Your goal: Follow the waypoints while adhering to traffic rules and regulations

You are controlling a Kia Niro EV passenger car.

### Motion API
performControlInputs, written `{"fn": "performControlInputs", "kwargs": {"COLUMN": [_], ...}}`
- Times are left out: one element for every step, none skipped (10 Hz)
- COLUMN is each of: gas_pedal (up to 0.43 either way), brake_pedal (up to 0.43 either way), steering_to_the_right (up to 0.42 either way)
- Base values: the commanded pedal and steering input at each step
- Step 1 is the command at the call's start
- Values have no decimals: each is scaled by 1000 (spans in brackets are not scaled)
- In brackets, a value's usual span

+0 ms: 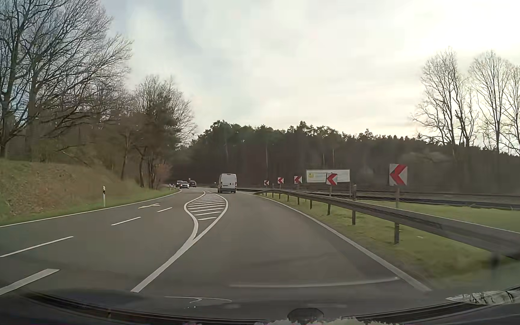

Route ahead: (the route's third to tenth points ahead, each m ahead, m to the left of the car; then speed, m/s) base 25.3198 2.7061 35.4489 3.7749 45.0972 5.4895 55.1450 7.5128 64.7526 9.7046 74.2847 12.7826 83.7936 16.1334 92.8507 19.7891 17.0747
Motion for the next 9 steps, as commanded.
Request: {"fn": "performControlInputs", "kwargs": {"gas_pedal": [661,642,571,520,449,378,331,248,169], "brake_pedal": [0,0,0,0,0,0,0,0,0], "steering_to_the_right": [-30,-29,-29,-29,-29,-29,-29,-30,-31]}}
